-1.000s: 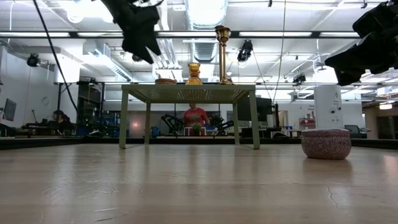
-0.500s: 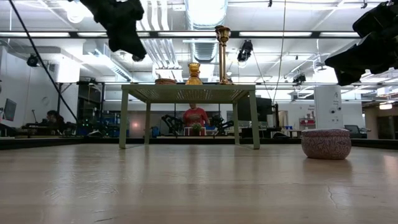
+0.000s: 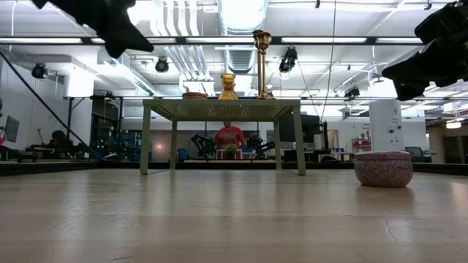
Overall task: Pick & Place candle stick holders
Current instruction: Put the transparent glass candle holder on the shelf aligned with the yellow glass candle holder
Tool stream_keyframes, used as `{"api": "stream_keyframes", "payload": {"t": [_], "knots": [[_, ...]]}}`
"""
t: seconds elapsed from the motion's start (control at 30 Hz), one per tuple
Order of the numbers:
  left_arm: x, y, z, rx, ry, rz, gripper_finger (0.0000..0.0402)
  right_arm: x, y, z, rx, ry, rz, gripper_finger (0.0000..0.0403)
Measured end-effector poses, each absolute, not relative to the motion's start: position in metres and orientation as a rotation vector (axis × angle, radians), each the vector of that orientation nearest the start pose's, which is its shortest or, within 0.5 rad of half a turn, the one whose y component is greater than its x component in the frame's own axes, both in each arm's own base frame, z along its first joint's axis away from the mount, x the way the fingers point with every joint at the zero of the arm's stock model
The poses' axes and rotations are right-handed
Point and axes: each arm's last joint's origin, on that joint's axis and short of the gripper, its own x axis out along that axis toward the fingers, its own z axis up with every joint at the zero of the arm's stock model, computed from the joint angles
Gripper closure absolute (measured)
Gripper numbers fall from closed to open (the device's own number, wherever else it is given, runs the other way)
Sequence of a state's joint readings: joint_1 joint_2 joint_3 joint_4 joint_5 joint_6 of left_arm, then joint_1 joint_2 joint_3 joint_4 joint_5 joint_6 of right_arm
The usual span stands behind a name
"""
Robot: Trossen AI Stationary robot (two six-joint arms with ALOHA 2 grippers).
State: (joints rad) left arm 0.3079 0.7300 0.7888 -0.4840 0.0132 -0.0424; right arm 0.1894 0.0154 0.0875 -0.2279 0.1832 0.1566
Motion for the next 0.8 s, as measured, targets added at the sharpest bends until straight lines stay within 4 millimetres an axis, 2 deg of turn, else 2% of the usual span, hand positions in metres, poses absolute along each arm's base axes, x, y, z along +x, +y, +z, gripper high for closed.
{"api": "stream_keyframes", "payload": {"t": [0.3, 0.43, 0.63, 0.8], "knots": [[0.125, 0.028, 0.268, -0.094, 0.305, 0.213, 0.0385, 0.09, 0.012, 0.17, 0.127, 0.153, -0.006, 0.0394], [0.115, 0.021, 0.258, -0.047, 0.222, 0.155, 0.0387, 0.09, 0.012, 0.17, 0.127, 0.153, -0.006, 0.0394], [0.099, 0.017, 0.243, -0.073, 0.154, 0.153, 0.0388, 0.09, 0.012, 0.17, 0.127, 0.153, -0.006, 0.0394], [0.094, 0.013, 0.226, -0.072, 0.038, 0.044, 0.0388, 0.091, 0.012, 0.17, 0.127, 0.154, -0.006, 0.0394]]}}
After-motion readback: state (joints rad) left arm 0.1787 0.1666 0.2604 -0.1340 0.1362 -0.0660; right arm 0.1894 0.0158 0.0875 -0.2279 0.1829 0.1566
